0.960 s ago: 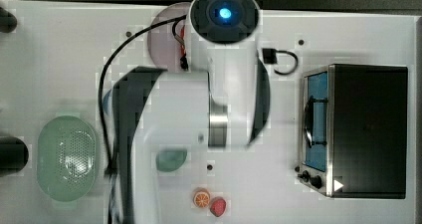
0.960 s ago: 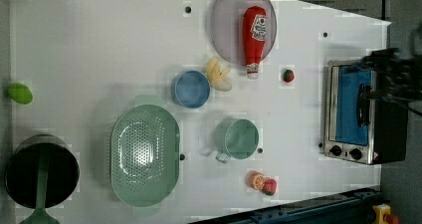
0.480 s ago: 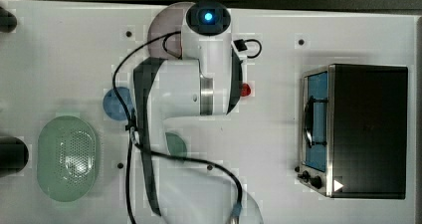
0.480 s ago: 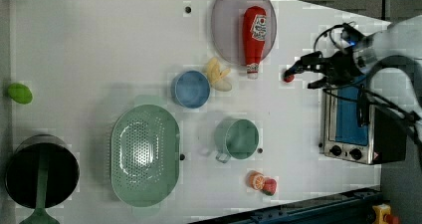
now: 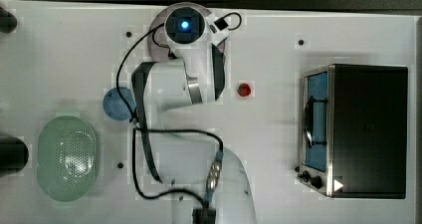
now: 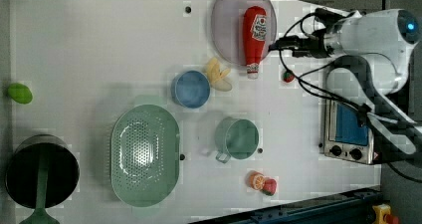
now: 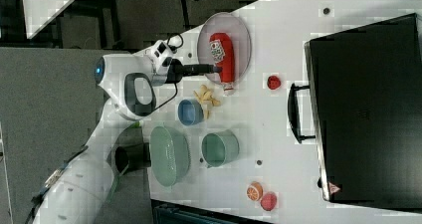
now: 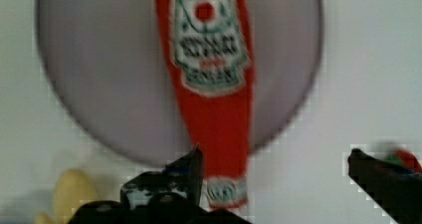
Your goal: Pick ketchup from plate and place it on table.
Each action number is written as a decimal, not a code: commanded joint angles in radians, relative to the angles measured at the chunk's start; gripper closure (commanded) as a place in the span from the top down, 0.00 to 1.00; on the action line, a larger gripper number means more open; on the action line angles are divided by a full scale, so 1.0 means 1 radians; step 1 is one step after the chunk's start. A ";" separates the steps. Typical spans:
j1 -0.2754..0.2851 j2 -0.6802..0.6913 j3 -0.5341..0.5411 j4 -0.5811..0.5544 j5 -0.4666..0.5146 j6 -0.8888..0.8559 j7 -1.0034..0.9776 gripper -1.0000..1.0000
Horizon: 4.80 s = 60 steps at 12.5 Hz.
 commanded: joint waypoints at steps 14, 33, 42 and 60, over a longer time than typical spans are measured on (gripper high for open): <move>0.029 0.248 -0.016 0.102 -0.060 0.301 -0.035 0.62; -0.082 -0.344 -0.065 0.008 0.153 -0.334 -0.017 0.62; -0.091 -0.541 -0.150 -0.390 0.153 -0.205 -0.010 0.62; -0.076 -0.417 -0.074 -0.667 0.151 0.329 0.263 1.00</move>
